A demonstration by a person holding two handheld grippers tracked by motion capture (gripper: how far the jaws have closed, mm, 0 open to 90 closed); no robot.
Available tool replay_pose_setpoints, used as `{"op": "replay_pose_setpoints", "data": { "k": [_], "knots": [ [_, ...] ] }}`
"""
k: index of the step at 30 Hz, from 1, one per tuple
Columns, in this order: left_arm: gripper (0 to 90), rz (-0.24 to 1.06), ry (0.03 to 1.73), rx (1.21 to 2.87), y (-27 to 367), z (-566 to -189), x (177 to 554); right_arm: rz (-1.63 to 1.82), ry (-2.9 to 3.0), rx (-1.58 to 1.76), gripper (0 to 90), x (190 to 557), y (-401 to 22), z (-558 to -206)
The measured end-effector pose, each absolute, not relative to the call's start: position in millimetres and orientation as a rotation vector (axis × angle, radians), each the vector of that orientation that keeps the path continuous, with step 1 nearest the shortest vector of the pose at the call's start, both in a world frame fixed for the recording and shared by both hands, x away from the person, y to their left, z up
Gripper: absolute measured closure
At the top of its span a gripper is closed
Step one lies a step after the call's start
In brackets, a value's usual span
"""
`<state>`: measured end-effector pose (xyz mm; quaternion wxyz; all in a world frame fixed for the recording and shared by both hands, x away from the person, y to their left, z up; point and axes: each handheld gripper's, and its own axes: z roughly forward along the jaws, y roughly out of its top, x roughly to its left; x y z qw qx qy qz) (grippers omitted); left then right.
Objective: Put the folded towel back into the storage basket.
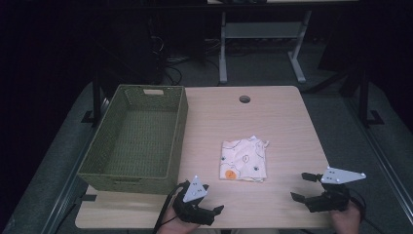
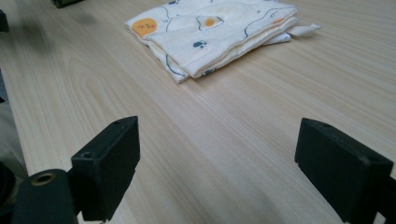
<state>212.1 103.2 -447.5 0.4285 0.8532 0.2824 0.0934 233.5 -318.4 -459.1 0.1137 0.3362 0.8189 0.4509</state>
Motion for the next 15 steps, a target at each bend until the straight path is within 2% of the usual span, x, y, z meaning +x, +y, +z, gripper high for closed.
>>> {"op": "replay_pose_setpoints", "data": {
  "k": [15],
  "knots": [
    [21.3,0.253,0.681,2.136,105.7,-443.2,211.0,1.337,2.39,0.98,13.5,232.0,-317.8,-456.9]
  ]
}}
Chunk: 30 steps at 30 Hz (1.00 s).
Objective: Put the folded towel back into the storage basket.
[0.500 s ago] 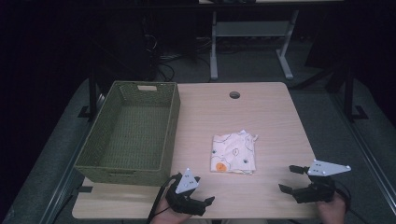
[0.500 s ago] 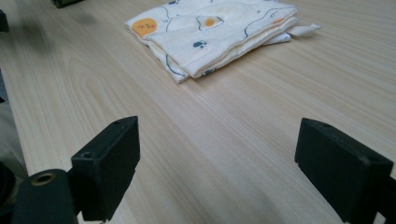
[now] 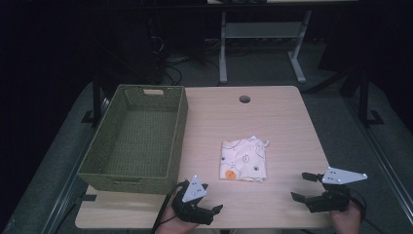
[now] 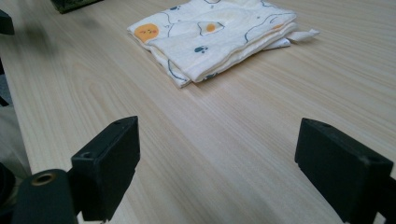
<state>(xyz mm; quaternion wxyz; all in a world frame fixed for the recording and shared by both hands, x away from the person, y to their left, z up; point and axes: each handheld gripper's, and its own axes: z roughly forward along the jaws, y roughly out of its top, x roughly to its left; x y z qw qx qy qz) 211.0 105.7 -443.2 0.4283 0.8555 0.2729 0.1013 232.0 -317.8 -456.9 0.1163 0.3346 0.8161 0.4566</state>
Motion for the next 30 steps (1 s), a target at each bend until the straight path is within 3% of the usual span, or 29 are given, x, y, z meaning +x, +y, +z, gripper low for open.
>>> {"op": "replay_pose_setpoints", "data": {
  "k": [30],
  "knots": [
    [20.9,0.28,0.615,2.209,79.0,-418.6,233.0,1.366,2.367,0.97,13.5,228.6,-316.5,-454.4]
  ]
}}
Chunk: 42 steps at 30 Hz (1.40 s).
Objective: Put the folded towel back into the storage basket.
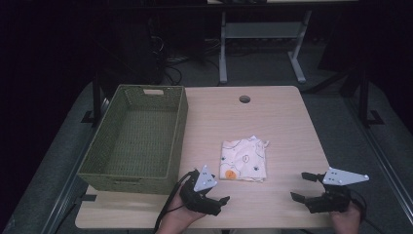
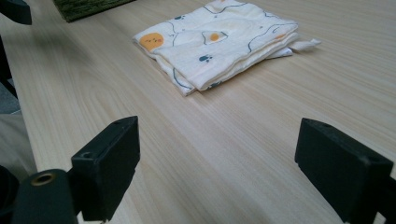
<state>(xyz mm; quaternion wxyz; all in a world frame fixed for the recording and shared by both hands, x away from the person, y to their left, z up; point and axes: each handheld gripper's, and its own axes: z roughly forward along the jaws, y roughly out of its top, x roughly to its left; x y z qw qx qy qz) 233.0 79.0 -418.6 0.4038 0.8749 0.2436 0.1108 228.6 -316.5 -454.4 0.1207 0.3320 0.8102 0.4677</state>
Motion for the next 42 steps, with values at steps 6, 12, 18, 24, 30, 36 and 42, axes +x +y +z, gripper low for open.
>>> {"op": "replay_pose_setpoints", "data": {
  "k": [6,12,18,24,30,36,42],
  "knots": [
    [21.9,0.268,0.57,2.251,61.4,-414.4,245.6,1.361,2.36,0.968,13.5,227.7,-316.0,-453.3],
    [21.9,0.269,0.555,2.294,48.8,-411.2,256.1,1.365,2.362,0.958,13.5,227.0,-316.0,-452.7],
    [21.8,0.268,0.552,2.323,36.6,-411.2,266.4,1.364,2.362,0.956,13.5,226.6,-315.4,-452.3],
    [22.0,0.282,0.552,2.358,19.4,-414.4,280.3,1.377,2.358,0.952,13.5,226.6,-315.7,-452.0],
    [23.6,0.262,0.588,2.391,4.8,-420.0,298.1,1.379,2.361,0.946,13.5,226.8,-315.7,-452.0],
    [24.2,0.276,0.601,2.407,-7.9,-418.2,314.0,1.39,2.357,0.946,13.5,226.6,-316.2,-451.5],
    [25.7,0.282,0.604,2.44,-17.9,-418.3,329.0,1.395,2.353,0.945,13.5,226.6,-316.5,-451.4]
  ]
}}
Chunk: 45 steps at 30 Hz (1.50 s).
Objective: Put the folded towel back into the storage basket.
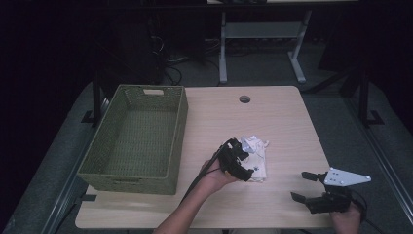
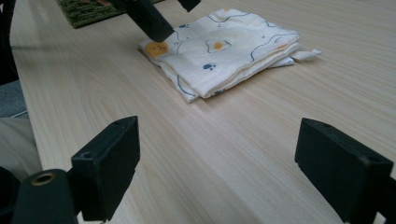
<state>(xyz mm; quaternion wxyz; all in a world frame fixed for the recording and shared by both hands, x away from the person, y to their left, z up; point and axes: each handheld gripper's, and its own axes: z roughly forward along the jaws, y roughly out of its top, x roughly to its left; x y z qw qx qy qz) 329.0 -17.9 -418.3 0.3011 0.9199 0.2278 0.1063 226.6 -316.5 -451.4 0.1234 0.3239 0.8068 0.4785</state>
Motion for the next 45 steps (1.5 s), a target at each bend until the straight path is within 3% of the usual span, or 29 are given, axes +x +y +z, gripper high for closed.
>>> {"op": "replay_pose_setpoints", "data": {
  "k": [14,32,45],
  "knots": [
    [28.9,0.246,0.689,2.499,-27.8,-435.4,364.5,1.393,2.352,0.932,13.5,225.9,-316.7,-451.0],
    [35.0,0.197,0.747,2.494,-28.9,-453.2,374.6,1.404,2.341,0.929,13.5,225.4,-317.0,-450.0],
    [50.5,0.226,0.765,2.481,-24.9,-452.0,375.6,1.398,2.339,0.919,13.5,224.0,-315.4,-449.3]
  ]
}}
